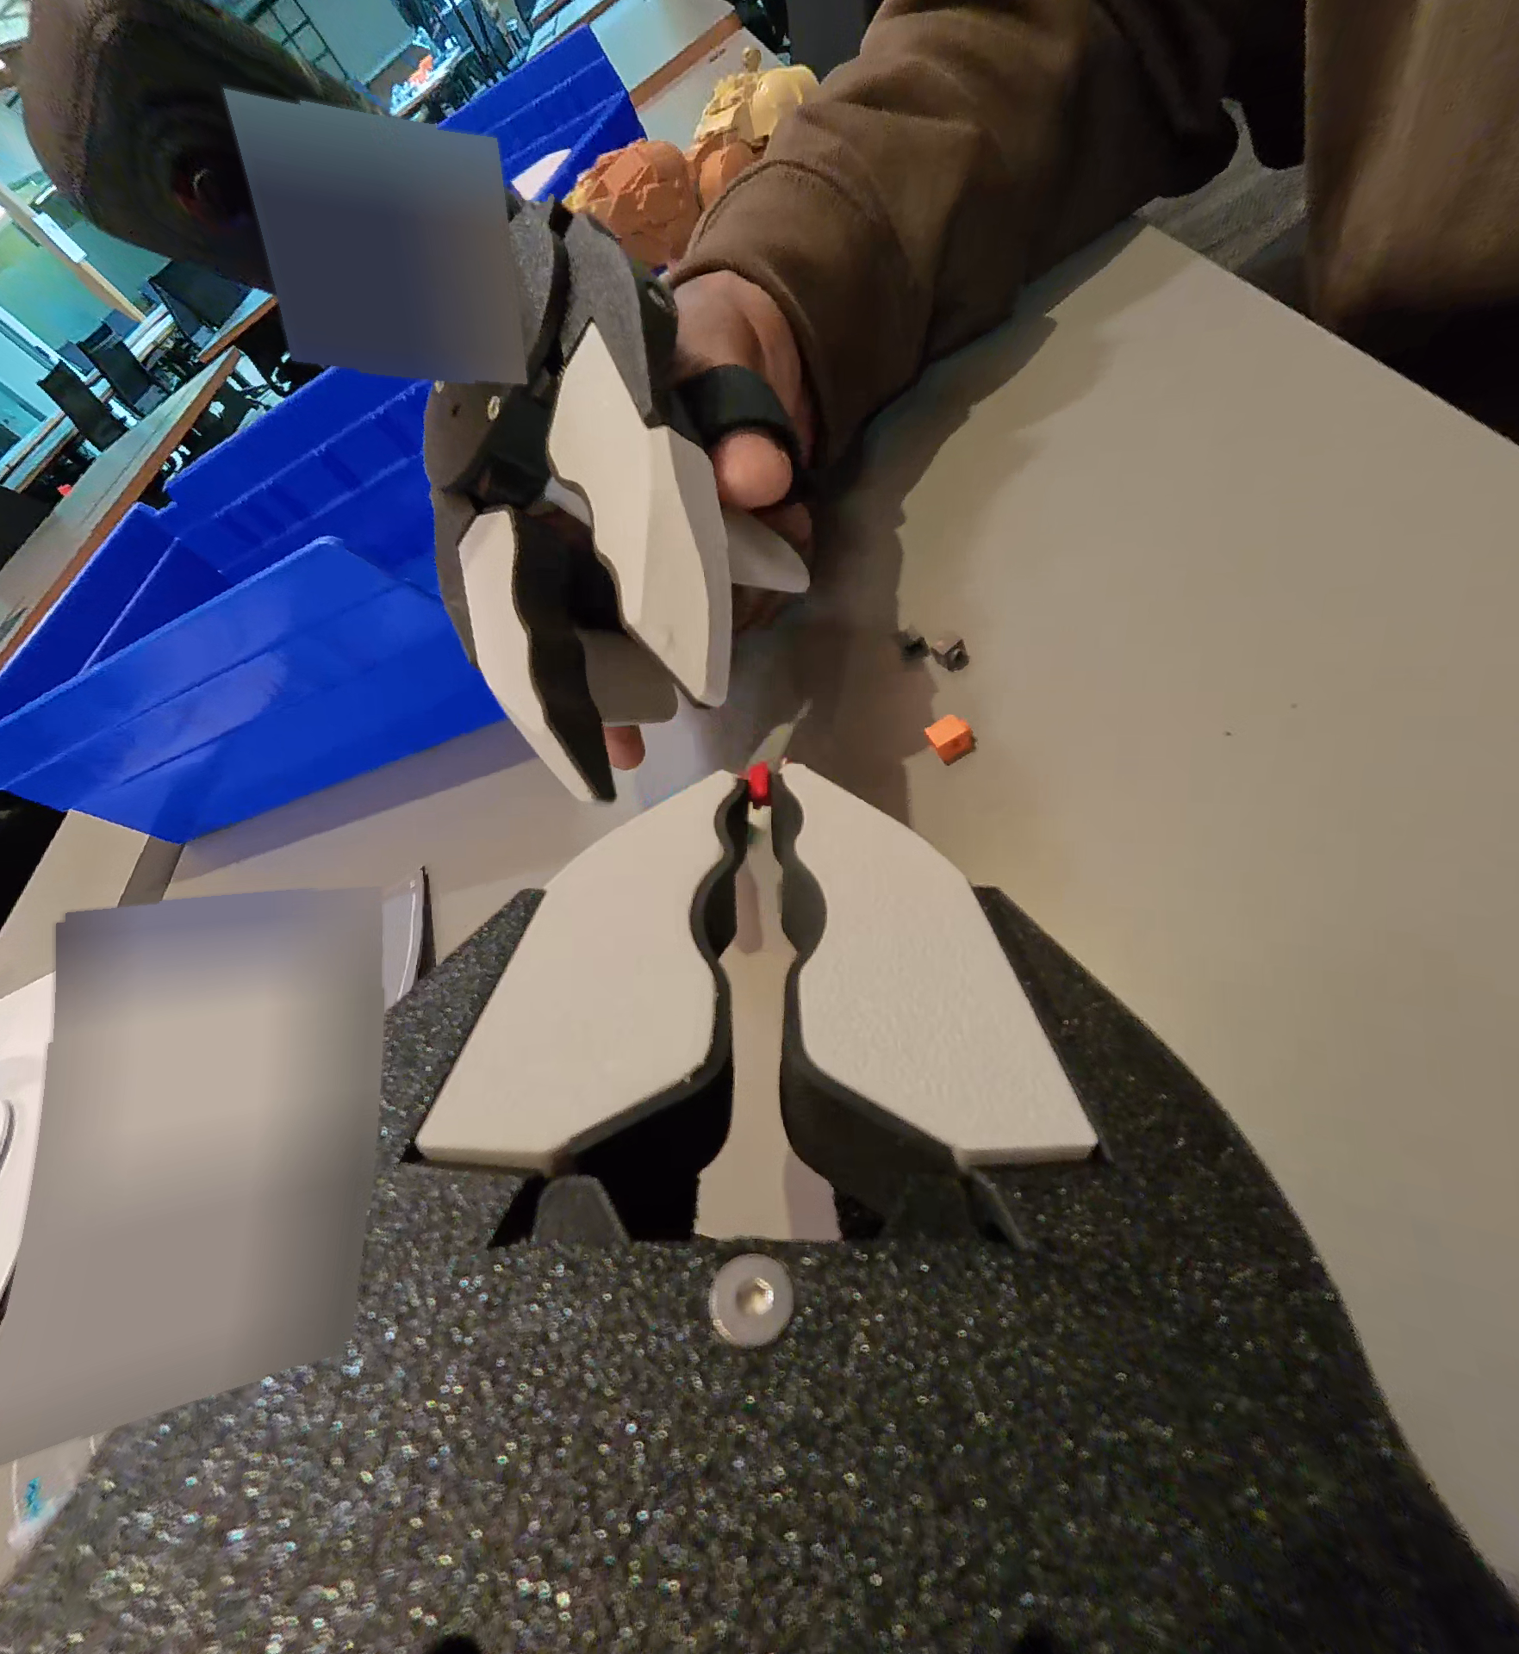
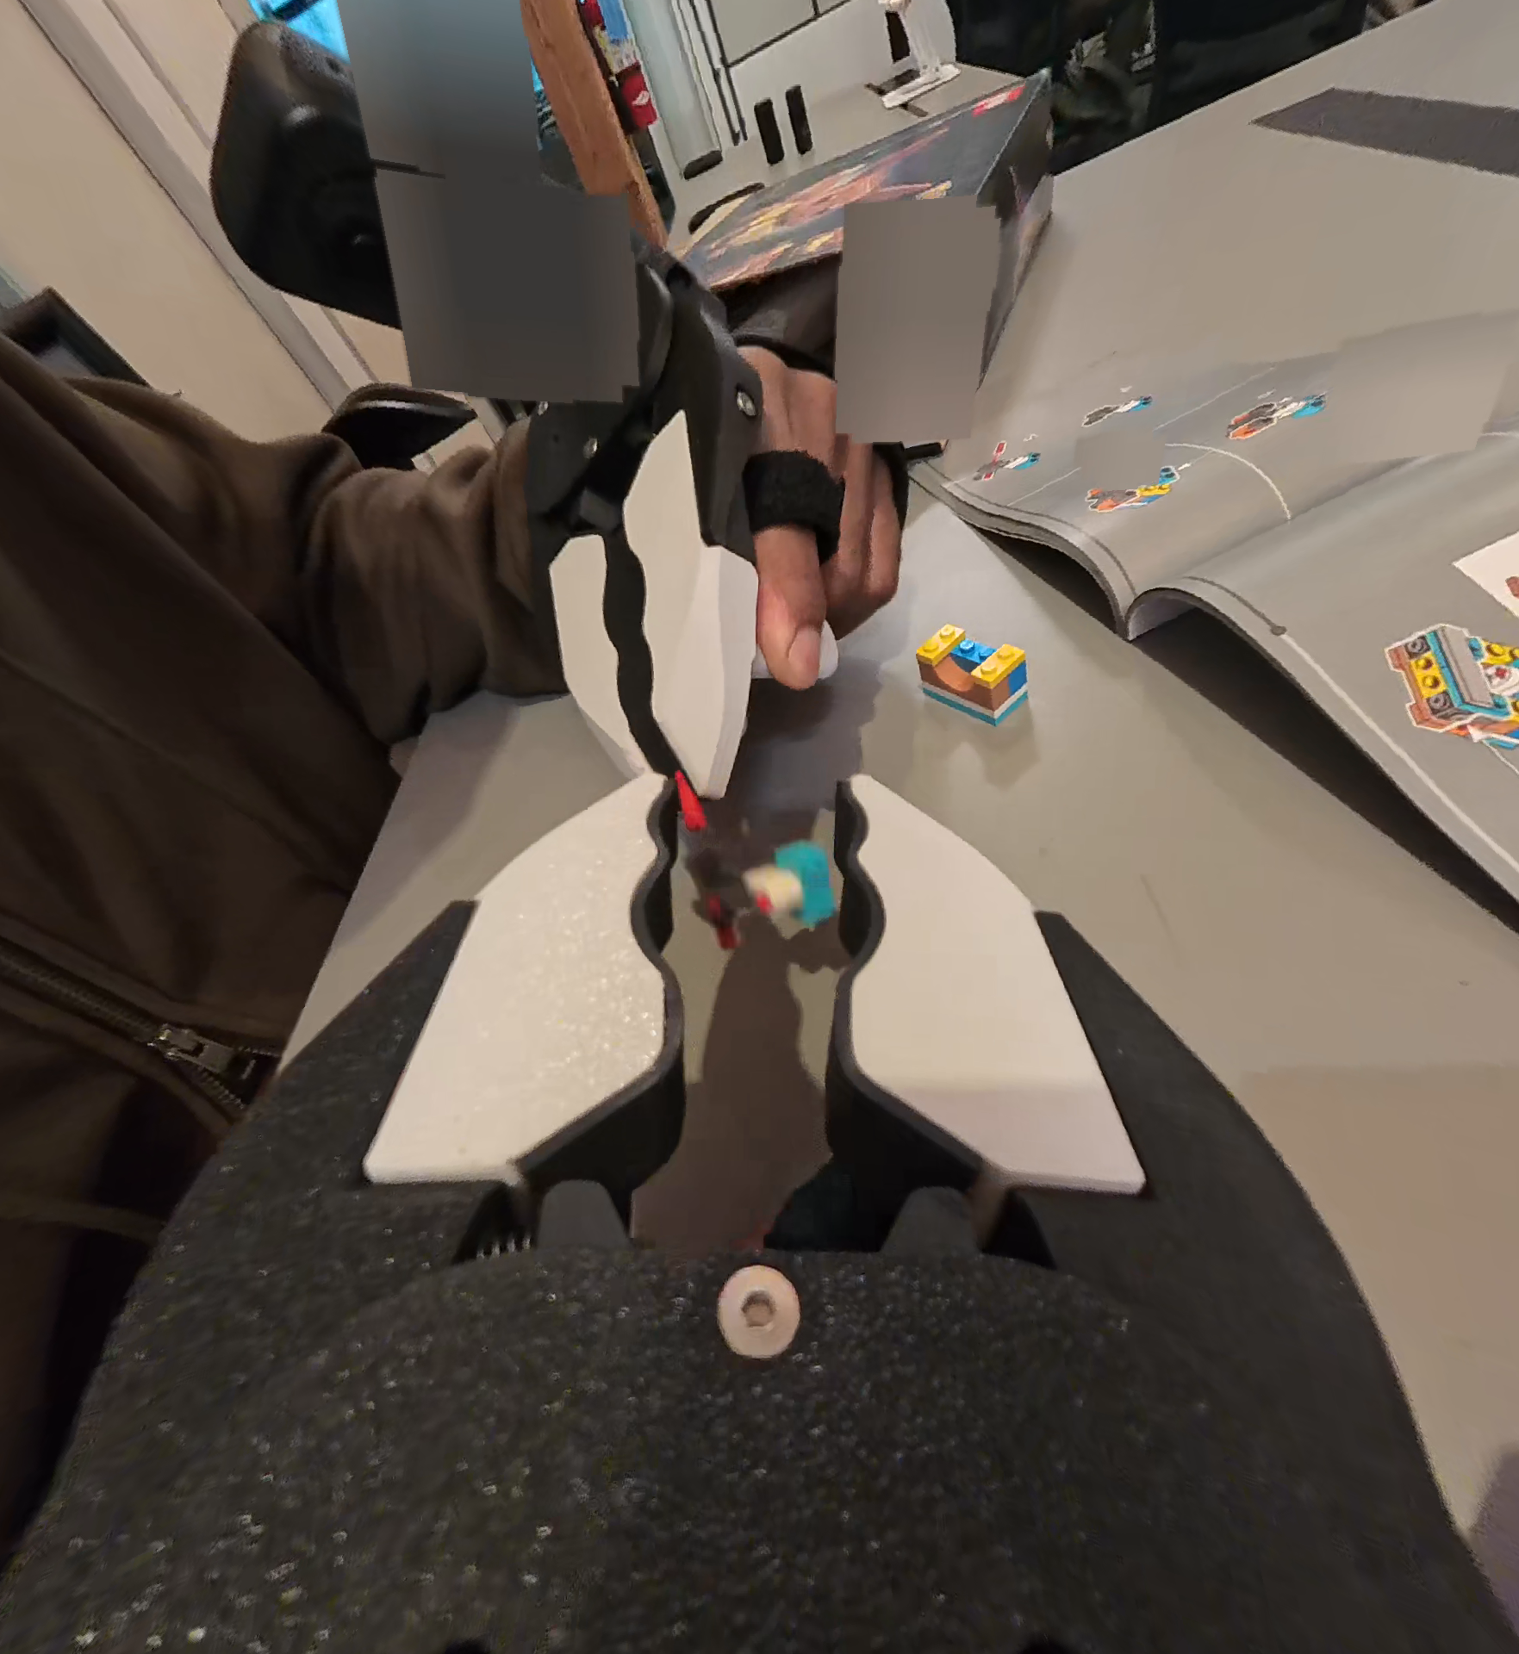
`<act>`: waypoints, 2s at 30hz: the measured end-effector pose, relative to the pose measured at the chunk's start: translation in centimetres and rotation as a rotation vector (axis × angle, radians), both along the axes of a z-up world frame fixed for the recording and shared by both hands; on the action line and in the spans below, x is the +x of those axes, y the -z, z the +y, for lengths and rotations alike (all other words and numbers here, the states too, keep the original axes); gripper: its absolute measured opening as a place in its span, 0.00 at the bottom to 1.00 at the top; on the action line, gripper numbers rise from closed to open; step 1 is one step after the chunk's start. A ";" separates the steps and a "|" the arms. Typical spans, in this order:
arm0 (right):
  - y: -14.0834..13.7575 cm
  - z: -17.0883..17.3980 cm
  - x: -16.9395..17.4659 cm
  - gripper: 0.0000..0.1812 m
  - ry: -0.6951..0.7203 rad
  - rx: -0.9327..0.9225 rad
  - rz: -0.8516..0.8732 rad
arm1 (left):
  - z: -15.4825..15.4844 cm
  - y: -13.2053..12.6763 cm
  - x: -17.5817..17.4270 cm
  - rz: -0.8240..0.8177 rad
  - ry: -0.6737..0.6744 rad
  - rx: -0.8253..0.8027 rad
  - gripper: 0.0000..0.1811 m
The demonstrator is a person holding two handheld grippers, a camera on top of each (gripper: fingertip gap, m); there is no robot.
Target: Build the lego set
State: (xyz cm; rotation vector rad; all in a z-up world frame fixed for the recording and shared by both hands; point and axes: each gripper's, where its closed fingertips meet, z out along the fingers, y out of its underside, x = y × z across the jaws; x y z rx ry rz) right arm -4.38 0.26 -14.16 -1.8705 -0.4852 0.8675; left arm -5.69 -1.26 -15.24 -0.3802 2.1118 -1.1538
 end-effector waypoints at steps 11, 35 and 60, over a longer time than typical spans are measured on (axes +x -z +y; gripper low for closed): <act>3.8 -2.3 2.1 0.19 -0.026 -0.140 -0.318 | 0.6 2.0 0.0 0.091 -0.019 0.066 0.02; 5.1 -1.5 1.9 0.09 -0.032 0.089 -0.631 | 1.3 4.9 0.1 0.263 -0.084 0.145 0.03; 0.3 -0.1 1.6 0.08 0.106 0.459 -0.581 | 0.4 1.4 0.9 0.377 -0.140 -0.246 0.15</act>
